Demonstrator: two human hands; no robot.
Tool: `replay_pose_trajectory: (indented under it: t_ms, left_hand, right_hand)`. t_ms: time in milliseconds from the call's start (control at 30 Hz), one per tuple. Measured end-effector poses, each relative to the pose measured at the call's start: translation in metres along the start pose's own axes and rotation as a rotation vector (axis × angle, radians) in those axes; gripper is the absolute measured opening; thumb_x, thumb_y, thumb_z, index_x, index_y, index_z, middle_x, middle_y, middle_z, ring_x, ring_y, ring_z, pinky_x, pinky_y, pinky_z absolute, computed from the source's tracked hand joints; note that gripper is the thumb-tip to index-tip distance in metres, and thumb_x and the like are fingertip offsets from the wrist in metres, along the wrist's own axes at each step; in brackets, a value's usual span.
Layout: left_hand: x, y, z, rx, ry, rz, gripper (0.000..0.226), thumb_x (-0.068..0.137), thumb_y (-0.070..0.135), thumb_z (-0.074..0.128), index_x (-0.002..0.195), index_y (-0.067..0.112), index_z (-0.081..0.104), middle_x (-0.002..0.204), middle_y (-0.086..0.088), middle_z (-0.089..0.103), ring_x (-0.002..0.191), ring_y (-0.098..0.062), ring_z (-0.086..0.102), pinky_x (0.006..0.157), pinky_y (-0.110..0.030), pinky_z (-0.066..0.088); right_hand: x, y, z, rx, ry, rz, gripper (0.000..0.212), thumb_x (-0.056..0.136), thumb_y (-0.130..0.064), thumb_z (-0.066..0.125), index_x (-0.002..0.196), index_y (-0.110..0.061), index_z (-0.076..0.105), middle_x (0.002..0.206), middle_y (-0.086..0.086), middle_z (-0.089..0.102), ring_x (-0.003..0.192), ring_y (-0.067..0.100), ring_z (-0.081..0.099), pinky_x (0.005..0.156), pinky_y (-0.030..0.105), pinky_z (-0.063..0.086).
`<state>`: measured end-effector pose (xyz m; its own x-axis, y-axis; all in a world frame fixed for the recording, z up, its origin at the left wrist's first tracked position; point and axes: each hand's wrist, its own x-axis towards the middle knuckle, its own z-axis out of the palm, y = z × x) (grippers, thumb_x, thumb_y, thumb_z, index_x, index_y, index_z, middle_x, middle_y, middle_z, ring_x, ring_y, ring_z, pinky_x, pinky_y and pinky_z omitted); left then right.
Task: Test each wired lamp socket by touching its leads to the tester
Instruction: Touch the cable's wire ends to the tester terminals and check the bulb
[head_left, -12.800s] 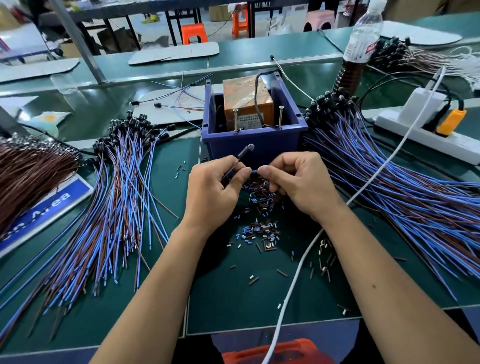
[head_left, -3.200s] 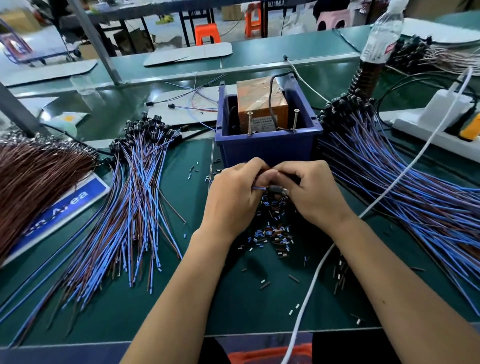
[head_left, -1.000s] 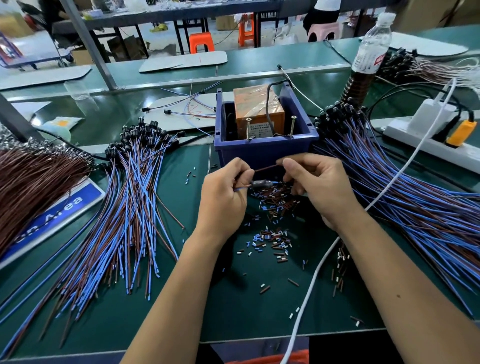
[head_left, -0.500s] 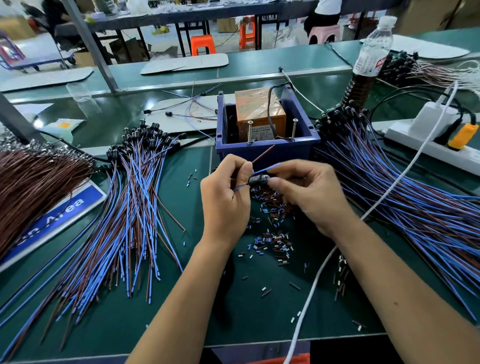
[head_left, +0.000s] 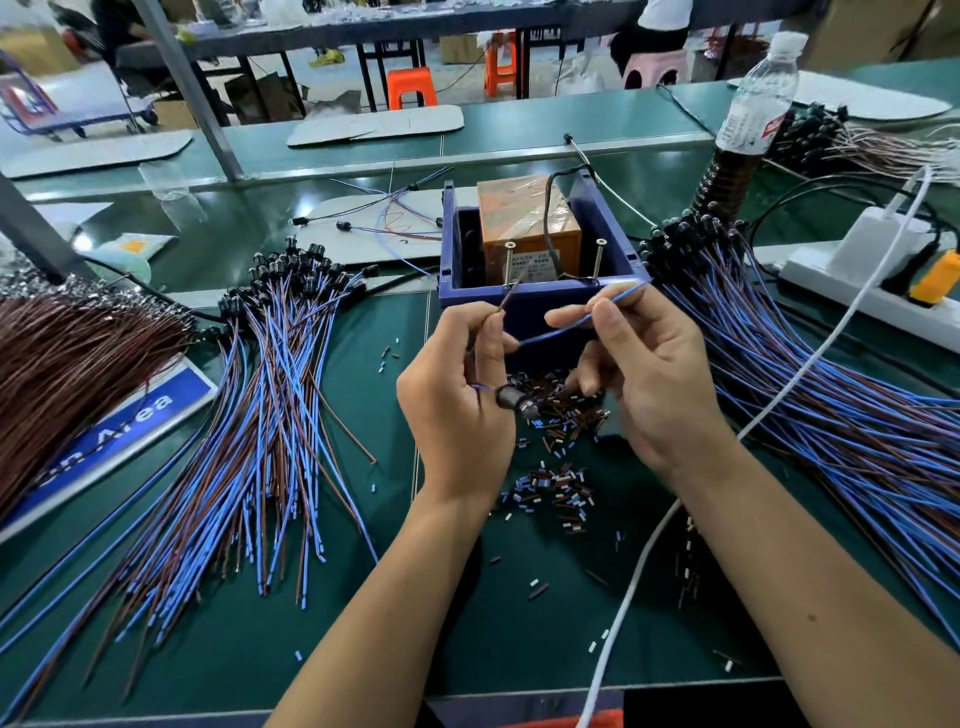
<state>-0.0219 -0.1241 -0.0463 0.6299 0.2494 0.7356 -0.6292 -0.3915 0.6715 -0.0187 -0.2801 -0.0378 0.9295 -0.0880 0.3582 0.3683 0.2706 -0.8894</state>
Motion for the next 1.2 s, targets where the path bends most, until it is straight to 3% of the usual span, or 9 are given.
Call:
replay_pose_trajectory:
  t_ms: [133,367,600,733,967,1100,1200]
  left_hand:
    - [-0.0007,-0.0035,0.0007,0.004,0.031,-0.013,0.026,0.107,0.016,0.054,0.131,0.013,0.064,0.074,0.009,0.070,0.066,-0.014,0.068,0.066,-0.027,0.052]
    - [0.0007,-0.0074,0.0034,-0.043,0.030,-0.039,0.031,0.105,0.011,0.054,0.132,0.012,0.068,0.075,0.007,0.072,0.071,-0.014,0.070,0.079,-0.024,0.054]
    - [0.0011,-0.0077,0.0022,-0.020,-0.011,-0.057,0.031,0.103,0.006,0.053,0.128,0.013,0.072,0.073,0.009,0.069,0.070,-0.012,0.068,0.071,-0.025,0.051]
    - [0.0010,-0.0051,0.0034,-0.050,0.007,-0.189,0.032,0.103,0.008,0.055,0.122,0.024,0.074,0.070,0.009,0.068,0.062,-0.008,0.061,0.066,-0.025,0.049]
    - [0.0018,0.0005,0.0032,-0.073,0.019,-0.257,0.033,0.102,0.006,0.055,0.119,0.026,0.076,0.071,0.009,0.067,0.063,-0.009,0.062,0.066,-0.026,0.051]
    - [0.0020,0.0005,0.0020,-0.065,0.024,-0.221,0.033,0.102,0.007,0.055,0.120,0.025,0.075,0.070,0.009,0.067,0.066,-0.011,0.066,0.067,-0.029,0.055]
    - [0.0024,0.0009,-0.0019,-0.070,0.052,-0.115,0.030,0.103,0.008,0.052,0.123,0.014,0.074,0.071,0.007,0.068,0.066,-0.015,0.067,0.068,-0.030,0.054]
  right_hand:
    - [-0.0013,0.0025,-0.0065,-0.190,0.191,-0.097,0.010,0.103,-0.013,0.066,0.095,-0.007,0.067,0.077,0.008,0.074,0.046,0.015,0.049,0.048,0.025,0.046]
    - [-0.0037,0.0045,-0.0085,-0.554,0.393,-0.277,0.007,0.099,-0.017,0.070,0.096,-0.014,0.076,0.073,-0.001,0.073,0.059,0.013,0.067,0.058,0.032,0.055]
    - [-0.0048,0.0042,-0.0058,-0.642,0.384,-0.354,0.010,0.100,-0.016,0.069,0.095,-0.015,0.078,0.073,-0.006,0.073,0.065,0.014,0.071,0.062,0.025,0.055]
    - [-0.0042,0.0031,-0.0056,-0.708,0.386,-0.406,0.012,0.100,-0.013,0.068,0.095,-0.009,0.078,0.074,-0.005,0.072,0.067,0.006,0.071,0.062,0.018,0.052]
    - [-0.0050,0.0017,-0.0045,-0.709,0.367,-0.397,0.011,0.100,-0.012,0.068,0.097,-0.007,0.078,0.075,-0.004,0.072,0.069,0.007,0.071,0.063,0.018,0.052]
    - [-0.0049,0.0017,-0.0049,-0.717,0.363,-0.395,0.011,0.100,-0.013,0.068,0.097,-0.009,0.077,0.076,-0.007,0.072,0.069,0.007,0.071,0.063,0.018,0.053]
    - [-0.0060,0.0010,-0.0041,-0.676,0.372,-0.377,0.010,0.101,-0.015,0.067,0.095,-0.015,0.074,0.075,-0.009,0.072,0.068,0.010,0.072,0.063,0.021,0.055]
